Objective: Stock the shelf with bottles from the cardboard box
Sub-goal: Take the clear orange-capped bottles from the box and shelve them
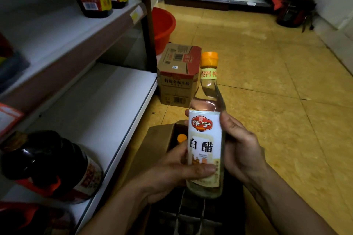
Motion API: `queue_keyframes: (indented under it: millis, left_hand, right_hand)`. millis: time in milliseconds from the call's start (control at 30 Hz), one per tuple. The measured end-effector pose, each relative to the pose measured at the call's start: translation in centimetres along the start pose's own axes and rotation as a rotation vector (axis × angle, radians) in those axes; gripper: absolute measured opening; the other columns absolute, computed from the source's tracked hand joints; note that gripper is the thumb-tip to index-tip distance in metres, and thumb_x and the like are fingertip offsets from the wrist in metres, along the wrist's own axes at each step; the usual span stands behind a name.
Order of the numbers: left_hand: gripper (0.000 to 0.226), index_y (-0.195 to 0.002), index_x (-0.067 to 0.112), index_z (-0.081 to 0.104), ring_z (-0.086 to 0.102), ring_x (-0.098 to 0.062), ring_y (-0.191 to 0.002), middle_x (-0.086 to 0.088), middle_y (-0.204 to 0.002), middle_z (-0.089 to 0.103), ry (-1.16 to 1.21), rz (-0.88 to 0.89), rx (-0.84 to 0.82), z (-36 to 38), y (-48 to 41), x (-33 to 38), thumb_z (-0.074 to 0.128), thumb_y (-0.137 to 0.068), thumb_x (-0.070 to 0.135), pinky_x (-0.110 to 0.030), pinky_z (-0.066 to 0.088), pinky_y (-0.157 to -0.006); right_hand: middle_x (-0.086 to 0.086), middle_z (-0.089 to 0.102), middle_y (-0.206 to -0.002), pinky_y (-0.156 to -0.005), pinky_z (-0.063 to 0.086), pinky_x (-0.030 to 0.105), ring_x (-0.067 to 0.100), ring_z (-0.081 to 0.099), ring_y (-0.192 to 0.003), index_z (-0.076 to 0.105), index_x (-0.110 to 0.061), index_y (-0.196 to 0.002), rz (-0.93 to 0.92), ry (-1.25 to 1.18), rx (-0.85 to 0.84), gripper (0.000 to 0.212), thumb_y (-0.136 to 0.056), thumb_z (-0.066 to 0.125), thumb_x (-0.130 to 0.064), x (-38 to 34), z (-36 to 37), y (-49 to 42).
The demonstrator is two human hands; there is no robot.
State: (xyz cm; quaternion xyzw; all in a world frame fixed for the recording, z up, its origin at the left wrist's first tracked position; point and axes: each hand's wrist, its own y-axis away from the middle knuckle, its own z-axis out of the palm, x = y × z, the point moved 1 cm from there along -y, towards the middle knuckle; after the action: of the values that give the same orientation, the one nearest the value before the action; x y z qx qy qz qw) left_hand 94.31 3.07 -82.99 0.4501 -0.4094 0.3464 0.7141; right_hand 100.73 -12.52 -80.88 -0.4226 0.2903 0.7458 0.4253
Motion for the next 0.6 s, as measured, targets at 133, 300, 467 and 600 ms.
queue_keyframes:
  millis: [133, 300, 467, 600]
  left_hand:
    - [0.065, -0.132, 0.026, 0.059, 0.070, -0.021, -0.118, -0.003, -0.126, 0.073, -0.026, 0.077, 0.125, 0.3, -0.2, -0.6, 0.085, -0.072, 0.021, -0.043, 0.055, -0.102]
    - [0.061, -0.125, 0.029, 0.061, 0.075, -0.017, -0.104, 0.002, -0.114, 0.077, -0.096, 0.150, 0.343, -0.2, -0.9, -0.7, 0.091, -0.074, 0.016, -0.034, 0.061, -0.086]
    - [0.051, -0.126, 0.025, 0.062, 0.076, -0.015, -0.098, 0.003, -0.109, 0.078, -0.095, 0.193, 0.416, -0.7, -1.2, -0.4, 0.082, -0.081, 0.011, -0.023, 0.061, -0.074]
    - [0.052, -0.129, 0.026, 0.060, 0.075, -0.011, -0.100, 0.006, -0.110, 0.077, -0.084, 0.193, 0.375, -0.9, -1.7, -0.5, 0.080, -0.083, 0.010, -0.020, 0.060, -0.074]
  right_hand:
    - [0.025, 0.067, -0.129, -0.104, 0.049, 0.060, 0.040, 0.066, -0.117, 0.063, -0.011, -0.134, 0.012, 0.072, 0.025, 0.077, -0.074, 0.080, -0.057, -0.2, -0.1, -0.2]
    - [-0.030, 0.072, -0.110, -0.101, 0.052, 0.023, -0.009, 0.067, -0.106, 0.060, -0.046, -0.127, 0.040, 0.558, 0.049, 0.036, -0.095, 0.048, -0.057, 0.0, 0.3, -0.1]
    - [-0.009, 0.070, -0.129, -0.099, 0.058, 0.036, 0.009, 0.067, -0.119, 0.045, -0.030, -0.146, 0.058, 0.659, -0.003, 0.062, -0.088, 0.060, -0.045, 1.1, -0.1, -0.1]
    - [-0.009, 0.070, -0.131, -0.104, 0.054, 0.047, 0.012, 0.066, -0.121, 0.047, -0.031, -0.145, 0.047, 0.622, 0.020, 0.065, -0.086, 0.066, -0.048, 1.5, -0.4, -0.6]
